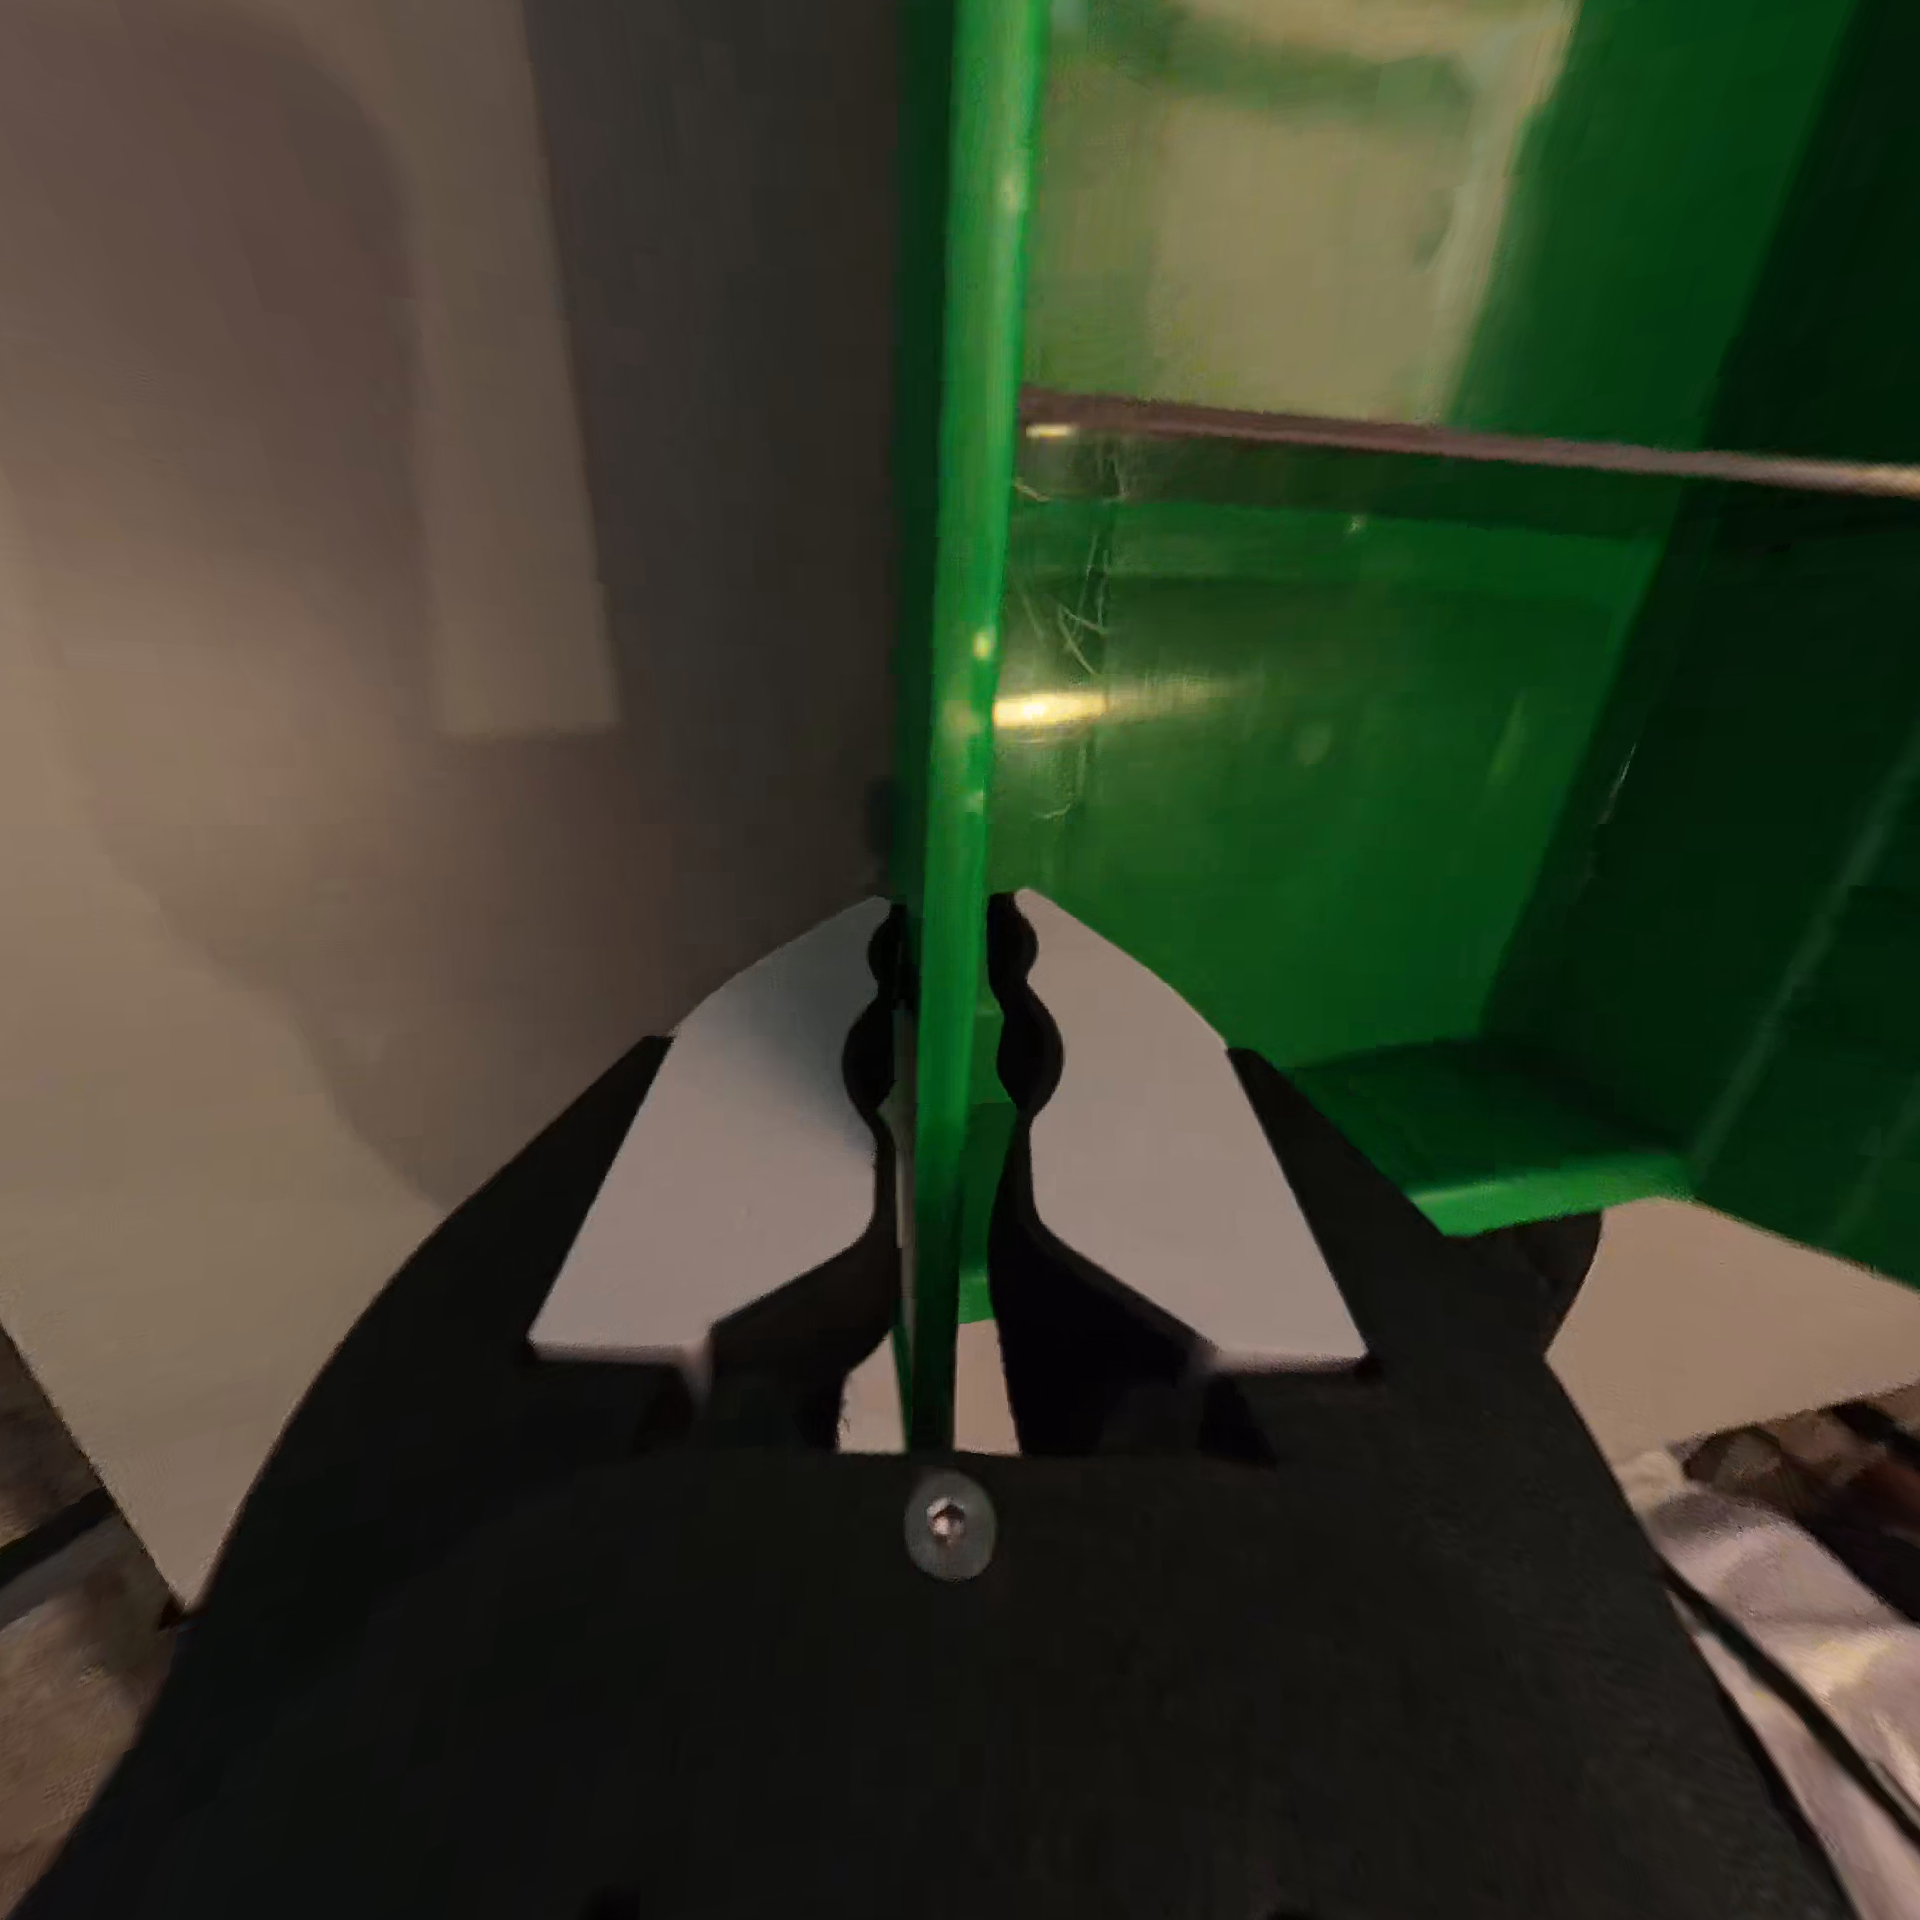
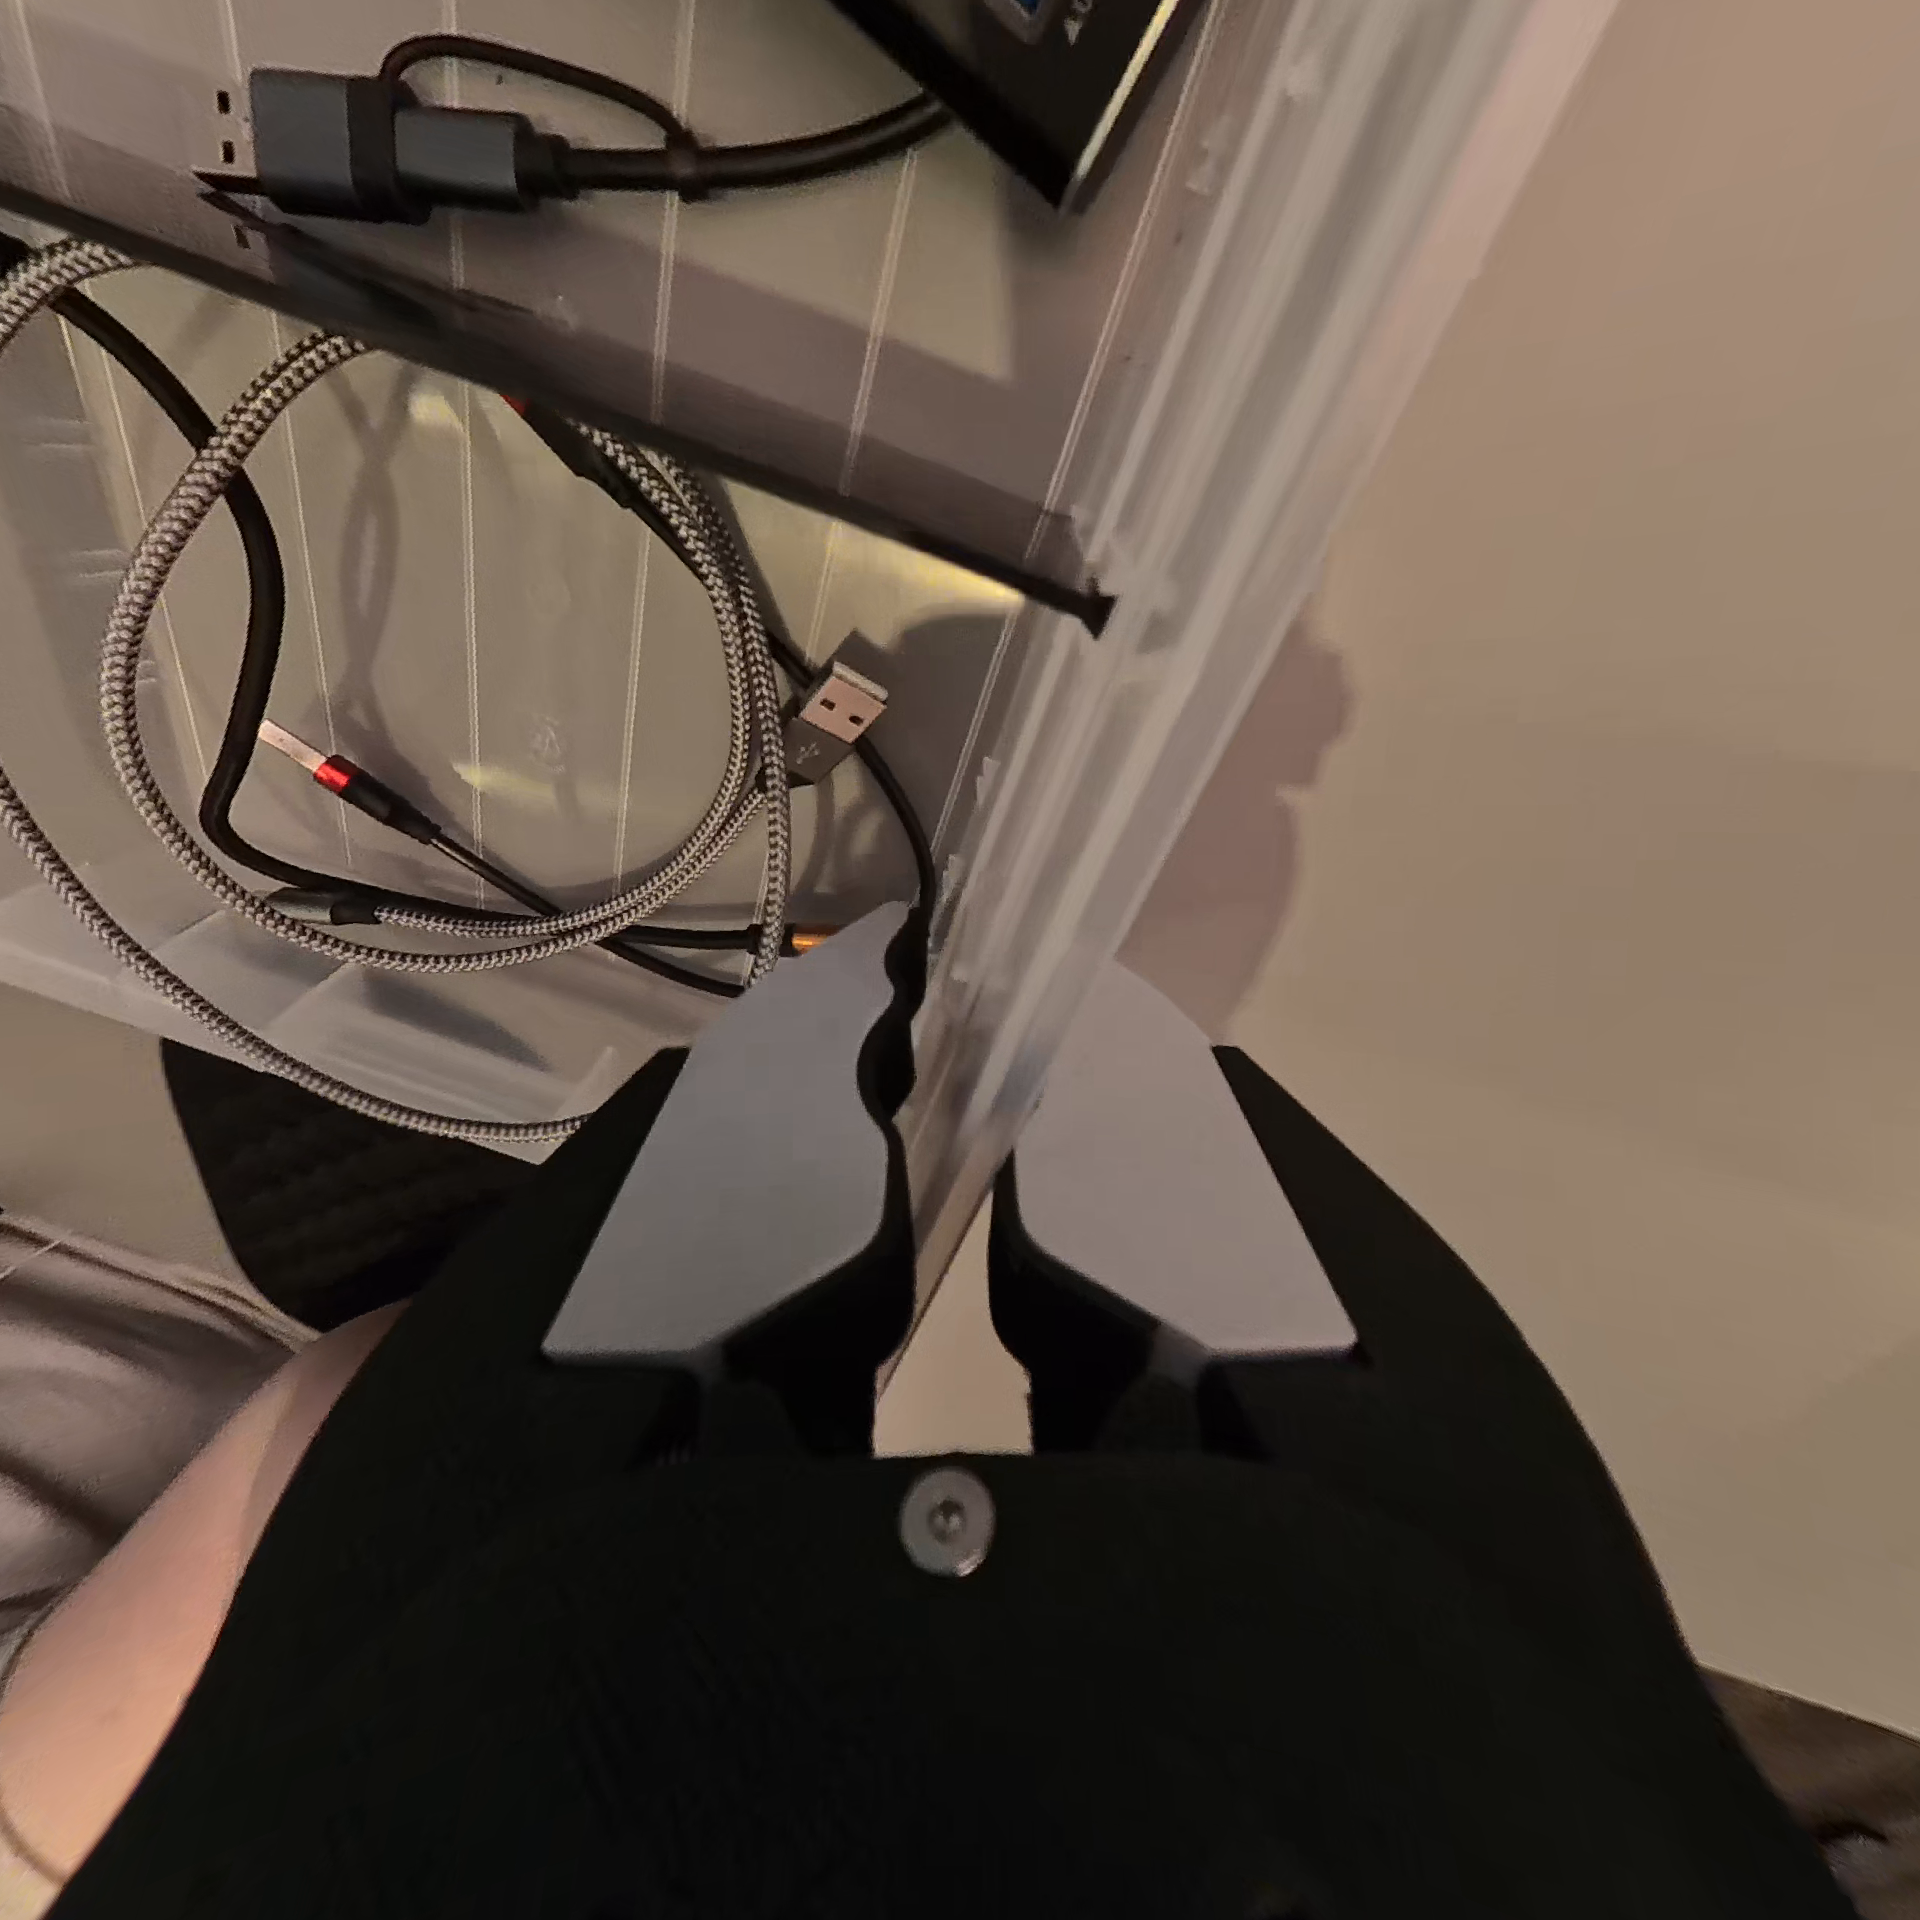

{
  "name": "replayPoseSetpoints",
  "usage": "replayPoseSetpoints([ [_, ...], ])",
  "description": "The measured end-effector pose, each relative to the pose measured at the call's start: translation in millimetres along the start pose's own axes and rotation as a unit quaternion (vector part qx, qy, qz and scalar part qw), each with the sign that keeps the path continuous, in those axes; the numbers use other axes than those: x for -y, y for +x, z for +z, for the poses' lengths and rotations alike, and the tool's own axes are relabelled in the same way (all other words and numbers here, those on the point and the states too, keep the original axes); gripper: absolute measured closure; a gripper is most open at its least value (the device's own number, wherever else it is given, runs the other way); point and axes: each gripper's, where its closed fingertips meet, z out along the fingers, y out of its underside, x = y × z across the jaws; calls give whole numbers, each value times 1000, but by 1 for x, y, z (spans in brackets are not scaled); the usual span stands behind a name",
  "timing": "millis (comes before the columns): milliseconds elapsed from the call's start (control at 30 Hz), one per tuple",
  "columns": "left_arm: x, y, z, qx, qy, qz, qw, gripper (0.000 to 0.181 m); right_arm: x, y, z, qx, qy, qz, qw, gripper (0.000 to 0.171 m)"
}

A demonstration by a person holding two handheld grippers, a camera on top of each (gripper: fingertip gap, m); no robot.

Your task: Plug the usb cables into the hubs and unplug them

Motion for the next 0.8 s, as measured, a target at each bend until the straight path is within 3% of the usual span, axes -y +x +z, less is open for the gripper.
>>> replayPoseSetpoints([
  [200,-25,51,7,-12,-107,98,989,161,23,-38,7,1,-35,-23,999,162],
  [533,-19,116,25,-7,-160,158,974,169,48,-119,20,-1,-72,-44,996,161],
  [800,-34,145,28,-39,-200,163,965,161,37,-151,24,-10,-101,-29,994,154],
])
